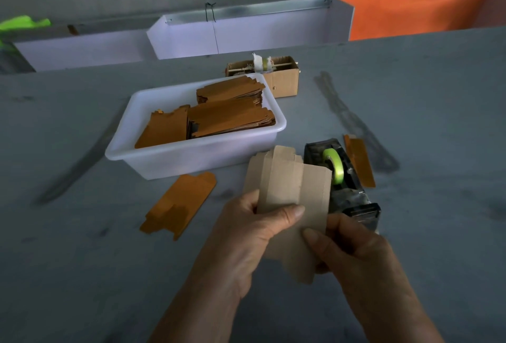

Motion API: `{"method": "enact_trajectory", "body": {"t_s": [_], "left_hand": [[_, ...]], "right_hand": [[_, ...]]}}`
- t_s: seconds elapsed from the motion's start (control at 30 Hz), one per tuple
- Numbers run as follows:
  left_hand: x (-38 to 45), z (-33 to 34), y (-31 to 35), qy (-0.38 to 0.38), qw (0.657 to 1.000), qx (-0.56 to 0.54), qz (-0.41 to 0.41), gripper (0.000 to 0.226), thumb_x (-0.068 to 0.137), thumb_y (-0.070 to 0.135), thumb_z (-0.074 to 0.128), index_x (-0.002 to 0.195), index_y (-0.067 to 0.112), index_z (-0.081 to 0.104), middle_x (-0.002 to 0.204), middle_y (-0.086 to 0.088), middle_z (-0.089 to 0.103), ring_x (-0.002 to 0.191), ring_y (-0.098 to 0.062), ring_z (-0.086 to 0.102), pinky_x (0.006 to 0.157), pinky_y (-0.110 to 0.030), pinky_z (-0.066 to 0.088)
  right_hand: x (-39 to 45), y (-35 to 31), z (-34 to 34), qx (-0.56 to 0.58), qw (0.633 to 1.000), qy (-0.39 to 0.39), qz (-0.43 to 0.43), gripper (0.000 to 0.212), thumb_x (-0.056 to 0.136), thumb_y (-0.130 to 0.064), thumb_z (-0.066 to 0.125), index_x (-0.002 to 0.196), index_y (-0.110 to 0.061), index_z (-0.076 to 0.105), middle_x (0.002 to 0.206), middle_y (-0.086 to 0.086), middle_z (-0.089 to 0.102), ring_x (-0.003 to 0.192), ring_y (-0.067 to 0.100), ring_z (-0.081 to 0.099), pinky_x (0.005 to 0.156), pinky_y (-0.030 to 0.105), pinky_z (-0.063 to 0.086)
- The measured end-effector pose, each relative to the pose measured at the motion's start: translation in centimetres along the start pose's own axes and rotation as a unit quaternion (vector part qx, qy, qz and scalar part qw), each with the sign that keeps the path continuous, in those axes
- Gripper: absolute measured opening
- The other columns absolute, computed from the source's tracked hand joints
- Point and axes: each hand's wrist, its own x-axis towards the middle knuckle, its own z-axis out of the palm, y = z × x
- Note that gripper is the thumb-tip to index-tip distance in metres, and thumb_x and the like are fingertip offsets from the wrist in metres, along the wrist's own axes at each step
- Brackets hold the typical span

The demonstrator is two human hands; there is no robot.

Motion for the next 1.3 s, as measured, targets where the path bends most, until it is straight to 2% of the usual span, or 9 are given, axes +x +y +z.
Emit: {"method": "enact_trajectory", "body": {"t_s": [0.27, 0.4, 0.5, 0.63, 0.8, 0.93, 1.1, 1.2, 1.3], "left_hand": [[-0.1, 1.1, -0.3, 0.060, 0.997, 0.018, 0.034, 0.010, 0.072, 0.017, 0.080, 0.079, 0.018, 0.072, 0.074, 0.005, 0.075, 0.065, -0.002, 0.067, 0.054, -0.011, 0.049], [-0.3, 2.0, -0.4, 0.090, 0.994, 0.038, 0.048, 0.005, 0.077, 0.016, 0.077, 0.077, 0.014, 0.072, 0.075, -0.006, 0.073, 0.073, -0.021, 0.069, 0.064, -0.035, 0.056], [-0.6, 2.5, -0.4, 0.102, 0.992, 0.035, 0.059, 0.005, 0.079, 0.012, 0.074, 0.075, 0.012, 0.071, 0.071, -0.010, 0.071, 0.065, -0.023, 0.067, 0.058, -0.043, 0.055], [-1.0, 2.6, 0.0, 0.046, 0.998, -0.026, 0.045, 0.016, 0.088, 0.009, 0.063, 0.074, 0.003, 0.067, 0.063, -0.017, 0.063, 0.051, -0.027, 0.058, 0.039, -0.029, 0.048], [-1.4, 2.3, 0.1, -0.019, 0.997, 0.009, 0.078, 0.037, 0.094, 0.032, 0.055, 0.081, -0.001, 0.061, 0.065, -0.019, 0.056, 0.058, -0.020, 0.055, 0.051, -0.026, 0.046], [-1.1, 1.7, -0.2, -0.029, 0.996, 0.041, 0.072, 0.025, 0.095, 0.025, 0.056, 0.080, 0.010, 0.070, 0.061, 0.001, 0.062, 0.057, -0.007, 0.060, 0.052, -0.017, 0.046], [-1.0, 0.7, -0.4, -0.092, 0.994, 0.048, 0.037, 0.028, 0.086, 0.038, 0.057, 0.090, 0.016, 0.074, 0.086, -0.007, 0.072, 0.083, -0.018, 0.066, 0.083, -0.040, 0.049], [-1.3, 0.6, -0.1, -0.117, 0.990, 0.073, 0.025, 0.026, 0.082, 0.042, 0.057, 0.096, 0.027, 0.075, 0.092, 0.000, 0.075, 0.091, -0.015, 0.070, 0.091, -0.039, 0.053], [-1.3, 0.5, -0.1, -0.087, 0.990, 0.106, 0.034, 0.014, 0.086, 0.036, 0.063, 0.098, 0.035, 0.072, 0.091, 0.004, 0.075, 0.089, -0.011, 0.070, 0.087, -0.035, 0.056]], "right_hand": [[0.0, 0.7, 0.0, -0.100, 0.986, 0.108, -0.075, 0.023, 0.078, -0.020, 0.069, 0.078, -0.044, 0.066, 0.064, -0.013, 0.068, 0.053, 0.003, 0.059, 0.052, 0.018, 0.049], [-0.6, 0.2, 0.8, -0.177, 0.955, 0.176, -0.161, 0.024, 0.072, -0.021, 0.071, 0.083, -0.037, 0.057, 0.071, -0.028, 0.063, 0.059, -0.011, 0.058, 0.051, -0.001, 0.038], [-1.0, 0.2, 1.5, -0.188, 0.938, 0.180, -0.228, 0.026, 0.078, -0.020, 0.073, 0.100, -0.030, 0.063, 0.068, -0.012, 0.060, 0.056, -0.003, 0.059, 0.049, -0.001, 0.038], [-1.1, -0.1, 2.1, -0.200, 0.937, 0.140, -0.250, 0.040, 0.085, -0.046, 0.054, 0.118, -0.026, 0.063, 0.086, -0.011, 0.061, 0.065, 0.004, 0.061, 0.056, 0.008, 0.047], [-1.0, 0.0, 2.1, -0.220, 0.928, 0.141, -0.264, 0.032, 0.092, -0.024, 0.055, 0.122, -0.016, 0.063, 0.086, -0.008, 0.061, 0.063, 0.003, 0.061, 0.055, 0.008, 0.048], [-0.9, 0.0, 1.8, -0.213, 0.940, 0.126, -0.233, 0.040, 0.082, -0.030, 0.052, 0.119, -0.023, 0.063, 0.091, -0.012, 0.062, 0.078, 0.000, 0.062, 0.062, 0.008, 0.050], [-0.4, -0.6, 0.8, -0.098, 0.982, 0.119, -0.106, 0.049, 0.063, -0.057, 0.057, 0.102, -0.028, 0.065, 0.085, -0.007, 0.067, 0.083, -0.002, 0.062, 0.070, 0.012, 0.051], [0.1, -0.7, 0.7, 0.088, 0.995, 0.047, 0.005, 0.038, 0.059, -0.038, 0.068, 0.090, -0.018, 0.071, 0.080, 0.005, 0.072, 0.080, 0.022, 0.069, 0.077, 0.038, 0.058], [0.2, -0.7, 0.5, 0.199, 0.977, -0.018, 0.071, 0.033, 0.066, -0.022, 0.065, 0.095, -0.007, 0.070, 0.088, 0.015, 0.072, 0.078, 0.025, 0.068, 0.076, 0.042, 0.058]]}}
